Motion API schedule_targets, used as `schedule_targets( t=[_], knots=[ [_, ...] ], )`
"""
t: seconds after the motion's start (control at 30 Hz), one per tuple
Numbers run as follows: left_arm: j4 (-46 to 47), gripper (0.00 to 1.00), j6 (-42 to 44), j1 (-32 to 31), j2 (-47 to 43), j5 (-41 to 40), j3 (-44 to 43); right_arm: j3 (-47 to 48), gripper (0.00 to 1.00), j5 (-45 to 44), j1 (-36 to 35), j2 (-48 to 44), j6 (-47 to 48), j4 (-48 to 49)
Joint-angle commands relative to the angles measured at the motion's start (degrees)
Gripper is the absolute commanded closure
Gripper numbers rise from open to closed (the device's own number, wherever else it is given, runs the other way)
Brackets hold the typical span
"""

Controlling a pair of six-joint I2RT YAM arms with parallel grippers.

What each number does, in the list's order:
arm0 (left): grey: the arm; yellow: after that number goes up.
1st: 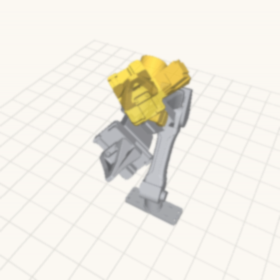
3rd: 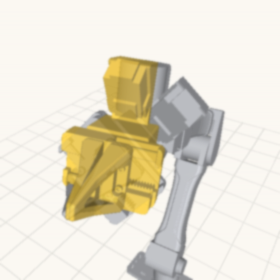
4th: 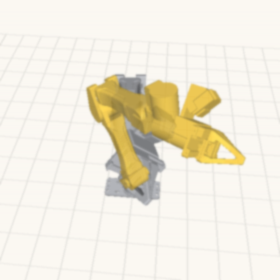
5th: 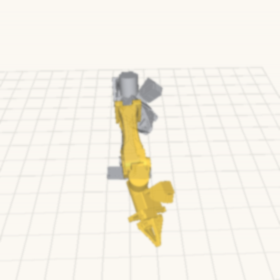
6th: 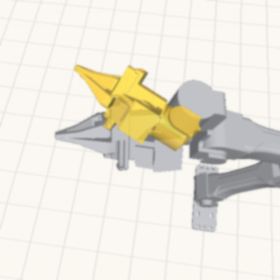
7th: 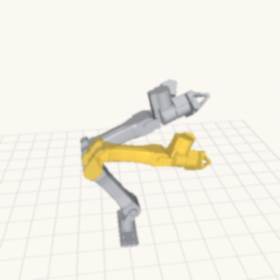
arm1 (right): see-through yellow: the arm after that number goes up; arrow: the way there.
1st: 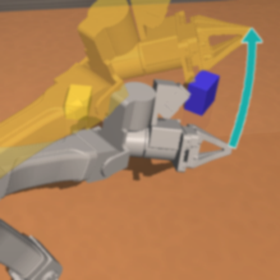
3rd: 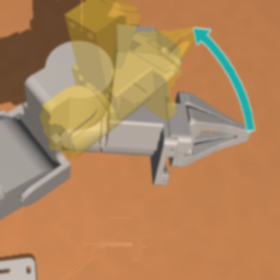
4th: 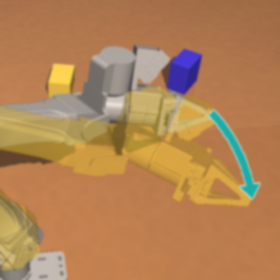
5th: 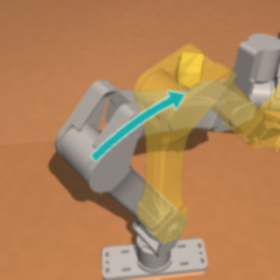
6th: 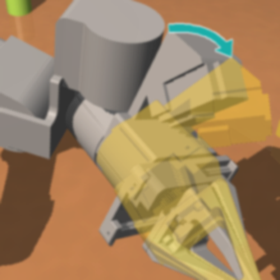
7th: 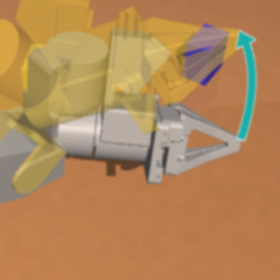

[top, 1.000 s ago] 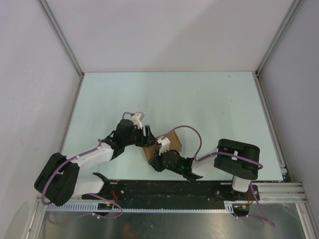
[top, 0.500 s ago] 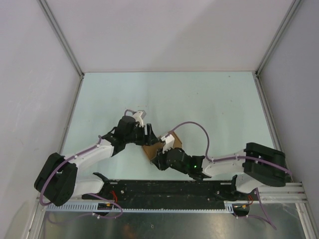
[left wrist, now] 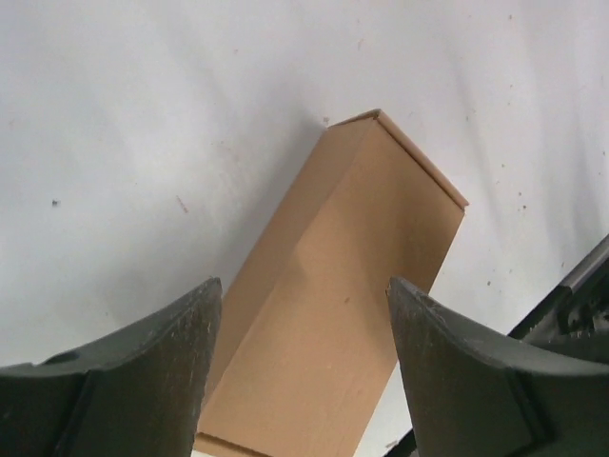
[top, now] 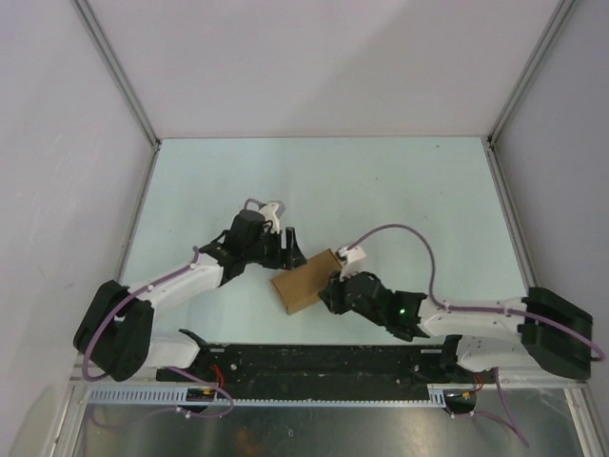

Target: Fold the paper box

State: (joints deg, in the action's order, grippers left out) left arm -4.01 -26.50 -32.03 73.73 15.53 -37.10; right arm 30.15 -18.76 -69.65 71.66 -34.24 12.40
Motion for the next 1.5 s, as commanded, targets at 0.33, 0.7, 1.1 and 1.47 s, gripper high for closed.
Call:
schedule_targets(
  t=[0.33, 0.7, 1.1, 1.47],
  knots=[
    [9.81, 0.26, 3.12, -1.28, 12.39, 8.9, -9.04, -16.53, 0.79, 10.23, 20.78, -17.17, -2.06, 3.41],
    [12.54, 0.3, 4.0, -2.69, 17.05, 11.1, -10.54, -18.46, 0.81, 18.14, 25.0, -4.88, -3.47, 18.09],
    [13.15, 0.34, 5.06, -2.77, 19.87, 11.54, -11.5, -16.18, 0.94, 21.14, 25.79, 2.52, -2.68, 24.33],
    [14.47, 0.35, 4.53, -2.86, 21.1, 14.62, -11.33, -13.19, 0.95, 22.02, 27.2, 8.32, -0.48, 26.79]
  ],
)
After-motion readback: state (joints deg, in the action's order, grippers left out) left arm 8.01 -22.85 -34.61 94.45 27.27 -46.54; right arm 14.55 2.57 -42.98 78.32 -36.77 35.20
